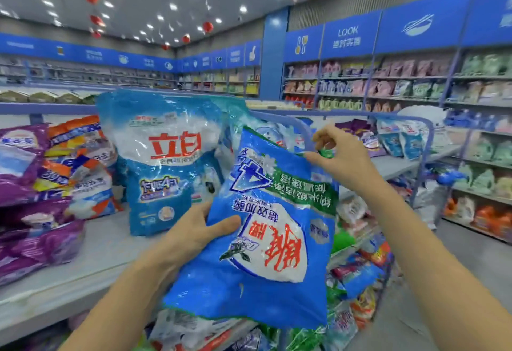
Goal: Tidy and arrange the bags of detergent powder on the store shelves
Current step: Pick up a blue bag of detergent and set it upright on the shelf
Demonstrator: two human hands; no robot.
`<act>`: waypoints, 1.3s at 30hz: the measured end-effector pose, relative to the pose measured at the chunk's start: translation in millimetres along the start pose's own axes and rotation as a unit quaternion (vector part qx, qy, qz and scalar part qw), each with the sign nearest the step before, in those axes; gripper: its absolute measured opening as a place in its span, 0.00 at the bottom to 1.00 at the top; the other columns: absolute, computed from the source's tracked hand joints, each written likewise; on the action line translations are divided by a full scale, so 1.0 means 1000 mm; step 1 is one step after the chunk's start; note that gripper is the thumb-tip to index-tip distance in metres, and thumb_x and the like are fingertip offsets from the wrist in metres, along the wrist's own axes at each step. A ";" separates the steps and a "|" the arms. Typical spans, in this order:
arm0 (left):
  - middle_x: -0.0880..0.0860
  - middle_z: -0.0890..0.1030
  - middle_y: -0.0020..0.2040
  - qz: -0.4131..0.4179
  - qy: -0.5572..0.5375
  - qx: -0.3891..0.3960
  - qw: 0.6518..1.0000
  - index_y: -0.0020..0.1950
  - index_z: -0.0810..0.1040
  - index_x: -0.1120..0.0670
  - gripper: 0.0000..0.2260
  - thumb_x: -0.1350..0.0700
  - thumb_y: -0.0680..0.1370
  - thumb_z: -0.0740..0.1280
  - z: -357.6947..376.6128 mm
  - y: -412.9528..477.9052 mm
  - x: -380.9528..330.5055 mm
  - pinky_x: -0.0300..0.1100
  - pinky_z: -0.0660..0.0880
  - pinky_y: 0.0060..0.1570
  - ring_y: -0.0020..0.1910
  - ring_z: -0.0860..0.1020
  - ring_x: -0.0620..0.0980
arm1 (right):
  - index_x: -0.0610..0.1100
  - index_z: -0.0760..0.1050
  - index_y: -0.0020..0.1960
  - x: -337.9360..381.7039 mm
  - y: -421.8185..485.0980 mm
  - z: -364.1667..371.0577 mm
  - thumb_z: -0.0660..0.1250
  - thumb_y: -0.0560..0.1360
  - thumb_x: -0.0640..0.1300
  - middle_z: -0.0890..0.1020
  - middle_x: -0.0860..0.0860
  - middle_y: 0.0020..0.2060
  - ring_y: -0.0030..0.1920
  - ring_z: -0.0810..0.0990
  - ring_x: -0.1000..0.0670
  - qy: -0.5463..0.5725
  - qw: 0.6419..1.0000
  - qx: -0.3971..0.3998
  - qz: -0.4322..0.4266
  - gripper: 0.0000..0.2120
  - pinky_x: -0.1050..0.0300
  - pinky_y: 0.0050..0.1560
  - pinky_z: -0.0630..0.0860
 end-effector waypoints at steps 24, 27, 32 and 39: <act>0.54 0.83 0.55 -0.080 -0.240 0.180 0.951 0.51 0.85 0.52 0.34 0.39 0.50 0.81 0.265 0.219 0.068 0.44 0.80 0.43 0.52 0.82 0.52 | 0.39 0.74 0.38 -0.282 -0.014 -0.110 0.65 0.76 0.51 0.71 0.44 0.28 0.30 0.69 0.44 0.022 0.999 -0.003 -0.045 0.16 0.43 0.33 0.65; 0.52 0.84 0.52 -0.008 -0.126 0.072 0.989 0.53 0.82 0.54 0.28 0.39 0.59 0.79 0.274 0.259 0.086 0.42 0.79 0.45 0.51 0.82 0.51 | 0.37 0.69 0.34 -0.312 0.016 -0.126 0.65 0.77 0.47 0.67 0.45 0.26 0.28 0.64 0.46 0.076 0.991 -0.101 -0.033 0.17 0.49 0.33 0.62; 0.52 0.76 0.30 0.132 0.049 -0.129 0.982 0.38 0.74 0.70 0.13 0.60 0.77 0.66 0.269 0.331 0.045 0.37 0.67 0.30 0.28 0.71 0.43 | 0.40 0.66 0.31 -0.356 0.073 -0.130 0.65 0.77 0.44 0.62 0.51 0.24 0.26 0.60 0.54 0.090 0.986 -0.138 -0.013 0.18 0.57 0.31 0.56; 0.52 0.66 0.29 0.270 0.401 -0.290 0.826 0.31 0.63 0.52 0.18 0.53 0.80 0.63 0.271 0.410 -0.037 0.47 0.61 0.33 0.35 0.69 0.58 | 0.34 0.65 0.34 -0.420 0.132 -0.094 0.65 0.77 0.43 0.59 0.50 0.28 0.26 0.57 0.57 0.237 0.964 -0.111 0.047 0.19 0.66 0.28 0.56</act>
Point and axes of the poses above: each hand's wrist, its own y-axis towards the middle knuckle, its own z-axis out of the palm, x = y × z, the point moved 6 cm from there along y, towards the middle knuckle
